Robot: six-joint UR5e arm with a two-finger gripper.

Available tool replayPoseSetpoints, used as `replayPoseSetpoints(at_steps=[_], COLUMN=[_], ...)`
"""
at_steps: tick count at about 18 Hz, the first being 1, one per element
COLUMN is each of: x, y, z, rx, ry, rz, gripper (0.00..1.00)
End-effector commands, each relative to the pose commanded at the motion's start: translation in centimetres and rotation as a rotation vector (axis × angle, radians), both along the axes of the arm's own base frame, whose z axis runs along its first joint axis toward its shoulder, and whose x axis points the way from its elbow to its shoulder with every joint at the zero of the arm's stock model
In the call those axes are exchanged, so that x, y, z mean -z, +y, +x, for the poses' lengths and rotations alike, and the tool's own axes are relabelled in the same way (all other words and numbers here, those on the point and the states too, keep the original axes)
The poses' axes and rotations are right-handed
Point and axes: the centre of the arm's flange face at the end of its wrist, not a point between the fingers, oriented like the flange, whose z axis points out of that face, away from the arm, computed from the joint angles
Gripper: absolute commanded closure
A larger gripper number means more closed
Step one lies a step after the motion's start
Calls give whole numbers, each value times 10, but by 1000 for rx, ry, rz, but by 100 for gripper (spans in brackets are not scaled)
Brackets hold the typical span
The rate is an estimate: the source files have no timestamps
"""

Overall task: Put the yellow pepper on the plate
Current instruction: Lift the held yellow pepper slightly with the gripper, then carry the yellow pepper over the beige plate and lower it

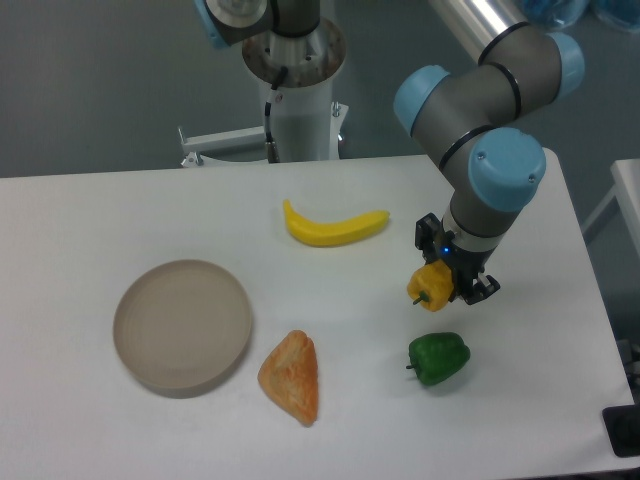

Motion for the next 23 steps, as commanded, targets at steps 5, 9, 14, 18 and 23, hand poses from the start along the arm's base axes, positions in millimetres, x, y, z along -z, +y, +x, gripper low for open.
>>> replayPoseSetpoints(at_steps=[5,9,14,18,23], x=[-4,-5,-1,4,7], y=[-1,4,7,2,45], z=[1,10,65,144,261], rx=[-3,-105,-106,-89,-106], ry=[3,-86,-153,-210,-177], rz=[5,79,84,128,173], gripper=[92,93,94,94,93])
